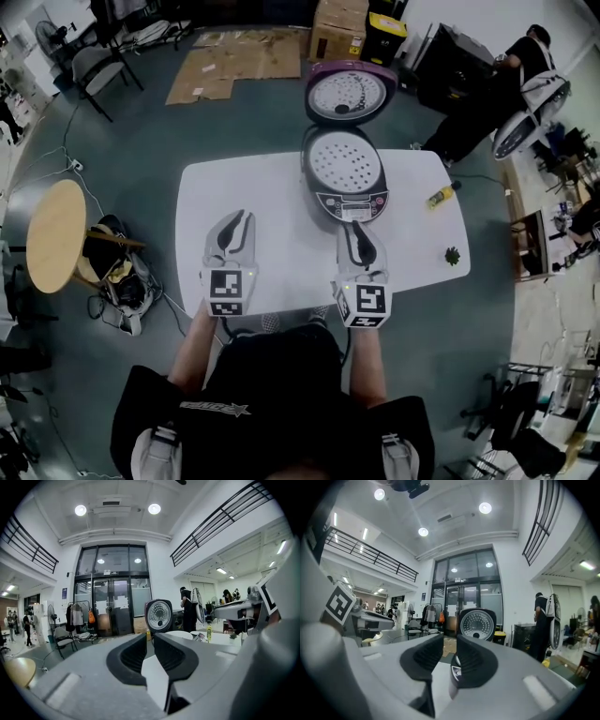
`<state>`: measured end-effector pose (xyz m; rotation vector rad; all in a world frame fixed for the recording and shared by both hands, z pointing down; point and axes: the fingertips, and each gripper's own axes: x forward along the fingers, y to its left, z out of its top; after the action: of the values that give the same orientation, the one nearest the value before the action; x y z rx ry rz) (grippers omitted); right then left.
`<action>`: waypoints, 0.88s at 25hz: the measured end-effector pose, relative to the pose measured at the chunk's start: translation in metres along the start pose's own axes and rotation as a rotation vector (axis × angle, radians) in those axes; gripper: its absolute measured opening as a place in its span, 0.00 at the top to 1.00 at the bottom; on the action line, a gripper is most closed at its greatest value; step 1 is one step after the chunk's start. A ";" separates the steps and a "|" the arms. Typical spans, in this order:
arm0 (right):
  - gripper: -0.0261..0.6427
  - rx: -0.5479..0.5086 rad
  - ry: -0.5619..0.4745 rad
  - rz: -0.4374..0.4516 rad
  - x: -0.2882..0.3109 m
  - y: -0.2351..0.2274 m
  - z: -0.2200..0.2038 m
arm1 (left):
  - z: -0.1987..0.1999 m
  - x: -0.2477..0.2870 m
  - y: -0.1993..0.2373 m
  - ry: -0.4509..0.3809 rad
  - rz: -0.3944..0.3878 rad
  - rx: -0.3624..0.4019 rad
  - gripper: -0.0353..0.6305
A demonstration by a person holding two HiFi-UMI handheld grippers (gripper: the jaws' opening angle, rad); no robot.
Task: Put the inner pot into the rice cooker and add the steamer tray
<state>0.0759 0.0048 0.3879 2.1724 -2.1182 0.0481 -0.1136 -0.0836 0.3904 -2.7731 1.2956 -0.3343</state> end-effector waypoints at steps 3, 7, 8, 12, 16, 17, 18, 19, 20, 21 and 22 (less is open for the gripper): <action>0.82 0.002 0.008 0.007 -0.007 0.011 -0.009 | -0.011 -0.013 0.010 0.017 0.014 -0.003 0.88; 0.87 0.005 0.027 0.028 -0.015 0.026 -0.020 | -0.025 -0.031 0.019 0.032 0.030 -0.009 0.90; 0.88 0.010 0.030 0.030 -0.017 0.028 -0.023 | -0.028 -0.035 0.021 0.035 0.034 -0.009 0.90; 0.94 0.025 0.031 0.028 -0.023 0.032 -0.028 | -0.039 -0.048 0.027 0.048 0.056 -0.021 0.91; 0.95 0.023 0.040 0.028 -0.024 0.032 -0.030 | -0.037 -0.053 0.030 0.046 0.067 -0.027 0.91; 0.95 0.022 0.042 0.030 -0.024 0.032 -0.030 | -0.036 -0.053 0.030 0.045 0.068 -0.028 0.91; 0.95 0.020 0.043 0.032 -0.024 0.033 -0.030 | -0.037 -0.053 0.030 0.044 0.068 -0.029 0.91; 0.95 0.019 0.043 0.033 -0.023 0.032 -0.030 | -0.037 -0.053 0.029 0.043 0.068 -0.030 0.91; 0.95 0.018 0.042 0.035 -0.023 0.032 -0.030 | -0.038 -0.053 0.028 0.043 0.067 -0.029 0.91; 0.95 0.017 0.041 0.036 -0.022 0.032 -0.030 | -0.038 -0.054 0.028 0.044 0.067 -0.028 0.91; 0.95 0.017 0.040 0.036 -0.022 0.032 -0.029 | -0.038 -0.054 0.027 0.044 0.066 -0.027 0.91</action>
<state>0.0448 0.0291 0.4163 2.1241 -2.1434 0.1124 -0.1760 -0.0580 0.4147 -2.7526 1.4082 -0.3785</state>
